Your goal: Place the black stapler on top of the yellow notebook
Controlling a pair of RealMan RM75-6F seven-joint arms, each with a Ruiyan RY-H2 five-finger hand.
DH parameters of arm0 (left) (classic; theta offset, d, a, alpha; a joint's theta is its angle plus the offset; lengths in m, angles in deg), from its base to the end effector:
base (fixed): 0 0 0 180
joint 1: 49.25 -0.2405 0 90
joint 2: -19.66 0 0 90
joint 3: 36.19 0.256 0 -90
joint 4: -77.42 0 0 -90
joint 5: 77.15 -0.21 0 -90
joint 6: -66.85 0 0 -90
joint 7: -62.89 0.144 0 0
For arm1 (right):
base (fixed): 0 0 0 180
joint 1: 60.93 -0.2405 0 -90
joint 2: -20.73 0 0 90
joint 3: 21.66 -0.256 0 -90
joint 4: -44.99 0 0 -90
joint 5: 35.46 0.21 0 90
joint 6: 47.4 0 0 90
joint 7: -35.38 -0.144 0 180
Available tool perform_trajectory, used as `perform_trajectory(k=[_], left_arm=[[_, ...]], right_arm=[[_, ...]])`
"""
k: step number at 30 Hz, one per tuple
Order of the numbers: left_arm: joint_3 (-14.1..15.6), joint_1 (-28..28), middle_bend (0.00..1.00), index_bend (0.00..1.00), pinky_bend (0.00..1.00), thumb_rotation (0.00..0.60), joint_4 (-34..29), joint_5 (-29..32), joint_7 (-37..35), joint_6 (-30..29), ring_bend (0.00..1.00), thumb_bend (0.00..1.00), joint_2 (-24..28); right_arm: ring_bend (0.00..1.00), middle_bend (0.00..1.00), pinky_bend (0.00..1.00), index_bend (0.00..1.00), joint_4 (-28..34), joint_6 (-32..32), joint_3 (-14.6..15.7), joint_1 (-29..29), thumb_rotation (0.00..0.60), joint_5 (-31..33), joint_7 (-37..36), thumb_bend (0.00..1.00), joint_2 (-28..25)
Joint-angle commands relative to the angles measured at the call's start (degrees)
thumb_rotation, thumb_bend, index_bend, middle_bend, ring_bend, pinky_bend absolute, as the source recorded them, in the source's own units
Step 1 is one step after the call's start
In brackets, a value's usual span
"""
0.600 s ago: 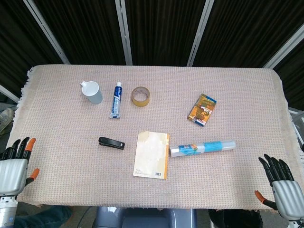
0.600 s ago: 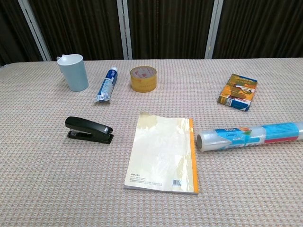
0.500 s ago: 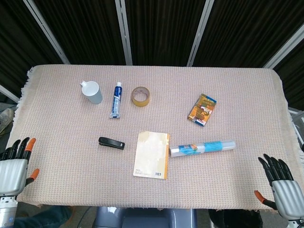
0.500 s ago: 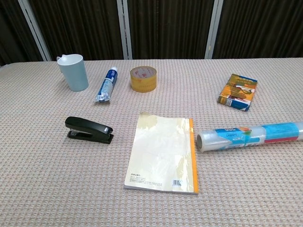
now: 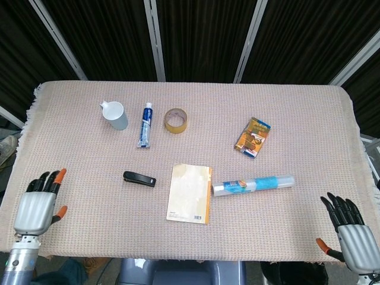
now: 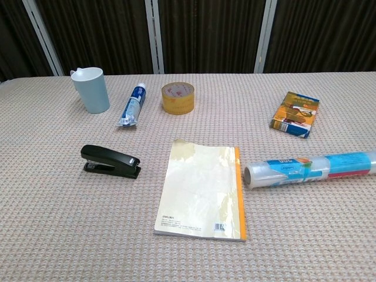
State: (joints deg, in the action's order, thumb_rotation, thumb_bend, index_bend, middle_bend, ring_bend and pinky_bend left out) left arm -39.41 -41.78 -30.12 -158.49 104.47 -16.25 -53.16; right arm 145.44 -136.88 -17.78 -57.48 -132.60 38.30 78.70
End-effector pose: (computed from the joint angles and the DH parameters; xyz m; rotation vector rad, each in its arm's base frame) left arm -0.2400 0.1864 0.0966 -1.5263 -0.7015 -0.6514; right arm -0.2902 -0.1114 0.1654 1.4842 -0.9453 0.8679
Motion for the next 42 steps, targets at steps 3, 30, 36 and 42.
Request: perform_trajectory(k=[3,30,36,42], left_arm=[[-3.66,5.49,0.2,0.12,0.25,0.6,6.6,4.02,3.75,5.19,0.15,0.2,-8.21],[-7.21,20.14,0.27,0.18,0.25,0.6,25.15,11.54,9.76,14.42,0.19,0.24,-30.28],[-7.29,21.92,0.32,0.26,0.27,0.6,27.54,12.48,11.78,14.67,0.23,0.29,-32.62],[-8.59,23.46,0.37,0.37,0.3,0.6,29.09,14.54,13.04,14.74,0.27,0.34,-34.29]], right_arm=[[0.0,0.0,0.0,0.0,-0.17,-0.33,-0.08,0.07,0.6,0.14,-0.9,0.15,-0.31],[0.0,0.0,0.0,0.0,-0.88,-3.18,0.34,1.18,0.6,-1.17,-4.75,0.15,-1.74],[0.0,0.0,0.0,0.0,-1.26,-4.08,0.25,1.5,0.6,-1.25,-5.97,0.15,-2.07],[0.0,0.0,0.0,0.0,-1.32,-3.92,0.54,1.65,0.6,-1.25,-6.48,0.15,-2.26]])
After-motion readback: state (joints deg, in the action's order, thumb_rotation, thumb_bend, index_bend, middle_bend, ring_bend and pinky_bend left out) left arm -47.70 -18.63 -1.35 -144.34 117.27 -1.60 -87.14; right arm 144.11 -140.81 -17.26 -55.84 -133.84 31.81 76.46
